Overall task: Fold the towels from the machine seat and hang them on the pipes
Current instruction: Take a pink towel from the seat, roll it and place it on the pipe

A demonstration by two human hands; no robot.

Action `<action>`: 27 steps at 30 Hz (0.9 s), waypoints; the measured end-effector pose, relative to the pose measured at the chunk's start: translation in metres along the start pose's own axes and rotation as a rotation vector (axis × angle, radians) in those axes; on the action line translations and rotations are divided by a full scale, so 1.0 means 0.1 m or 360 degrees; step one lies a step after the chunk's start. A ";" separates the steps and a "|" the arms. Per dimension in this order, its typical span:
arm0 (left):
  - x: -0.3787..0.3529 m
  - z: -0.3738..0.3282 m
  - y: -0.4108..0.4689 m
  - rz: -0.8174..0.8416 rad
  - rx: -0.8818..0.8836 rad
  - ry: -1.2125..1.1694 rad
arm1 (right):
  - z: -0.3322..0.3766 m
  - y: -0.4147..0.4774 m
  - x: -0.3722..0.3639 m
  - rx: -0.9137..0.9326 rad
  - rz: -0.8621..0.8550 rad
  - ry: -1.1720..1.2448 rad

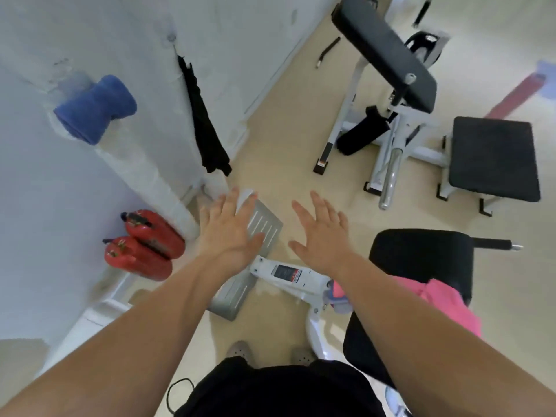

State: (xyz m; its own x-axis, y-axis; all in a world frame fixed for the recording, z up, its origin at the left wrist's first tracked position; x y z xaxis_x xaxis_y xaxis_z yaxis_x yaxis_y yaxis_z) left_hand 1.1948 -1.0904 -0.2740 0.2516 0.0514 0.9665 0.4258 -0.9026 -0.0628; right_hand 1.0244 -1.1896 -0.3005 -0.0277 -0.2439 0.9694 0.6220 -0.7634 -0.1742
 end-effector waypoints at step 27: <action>-2.68 -3.17 -0.66 0.1170 -0.0014 -0.0661 | -3.02 -2.18 -1.47 -0.0584 0.0126 0.0195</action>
State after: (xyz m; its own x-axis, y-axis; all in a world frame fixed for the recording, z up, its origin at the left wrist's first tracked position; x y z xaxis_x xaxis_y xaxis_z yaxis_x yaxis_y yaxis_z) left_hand 0.8238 -1.1797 -0.4500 0.7618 -0.3990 0.5104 0.0226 -0.7710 -0.6364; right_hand 0.6564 -1.1680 -0.4571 -0.0979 -0.3633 0.9265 0.3057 -0.8970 -0.3194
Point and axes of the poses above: each hand's wrist, its own y-axis towards the middle knuckle, its own x-axis out of the back of the hand, z = x × y, the point moved 4 cm from there along y, towards the middle knuckle, and after that the axes turned 8 degrees about -z, right-handed, at the moved point
